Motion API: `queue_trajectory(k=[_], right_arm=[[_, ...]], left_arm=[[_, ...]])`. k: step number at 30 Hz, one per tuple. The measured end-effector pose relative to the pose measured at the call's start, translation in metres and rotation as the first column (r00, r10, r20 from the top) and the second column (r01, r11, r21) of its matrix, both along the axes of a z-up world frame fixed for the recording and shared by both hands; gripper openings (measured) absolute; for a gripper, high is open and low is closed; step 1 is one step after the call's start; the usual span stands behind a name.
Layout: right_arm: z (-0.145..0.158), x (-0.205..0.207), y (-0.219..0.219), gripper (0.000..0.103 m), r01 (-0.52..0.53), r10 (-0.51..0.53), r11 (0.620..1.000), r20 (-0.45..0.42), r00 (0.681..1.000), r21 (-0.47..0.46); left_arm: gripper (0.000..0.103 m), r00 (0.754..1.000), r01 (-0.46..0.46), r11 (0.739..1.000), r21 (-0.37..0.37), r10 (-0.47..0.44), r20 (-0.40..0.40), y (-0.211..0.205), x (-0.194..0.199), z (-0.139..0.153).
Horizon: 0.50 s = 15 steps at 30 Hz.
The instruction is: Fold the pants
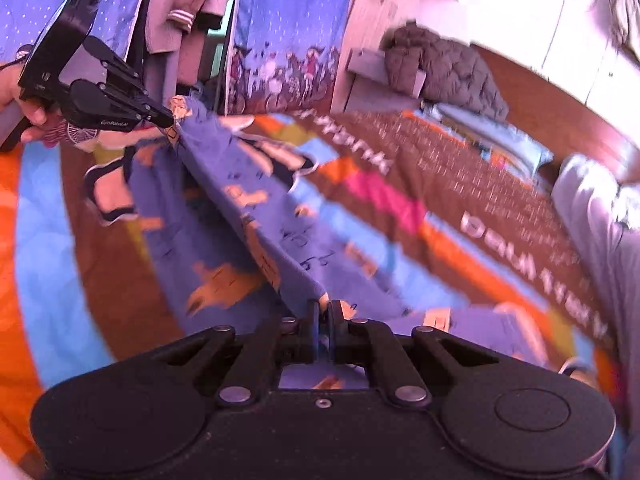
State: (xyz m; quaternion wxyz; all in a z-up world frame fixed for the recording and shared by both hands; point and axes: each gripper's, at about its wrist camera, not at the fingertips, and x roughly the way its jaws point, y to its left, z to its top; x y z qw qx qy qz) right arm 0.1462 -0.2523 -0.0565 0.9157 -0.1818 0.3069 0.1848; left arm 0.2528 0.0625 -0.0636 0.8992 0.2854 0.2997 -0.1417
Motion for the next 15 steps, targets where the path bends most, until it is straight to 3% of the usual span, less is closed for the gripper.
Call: queue_trajectory(k=[9,15], right_arm=[[-0.008,-0.031,0.018,0.003,0.024,-0.023,0.999,0.027,0.999,-0.034],[-0.018,-0.03,0.018,0.003,0.042,-0.043,0.998,-0.048,0.998,-0.04]], left_arm=[[0.0,1.0,0.015,1.0,-0.026,-0.016,-0.004,0.011,-0.016,-0.003],[0.001,0.987,0.015,0.997,-0.069,-0.025,-0.158,0.016,-0.004,-0.016]])
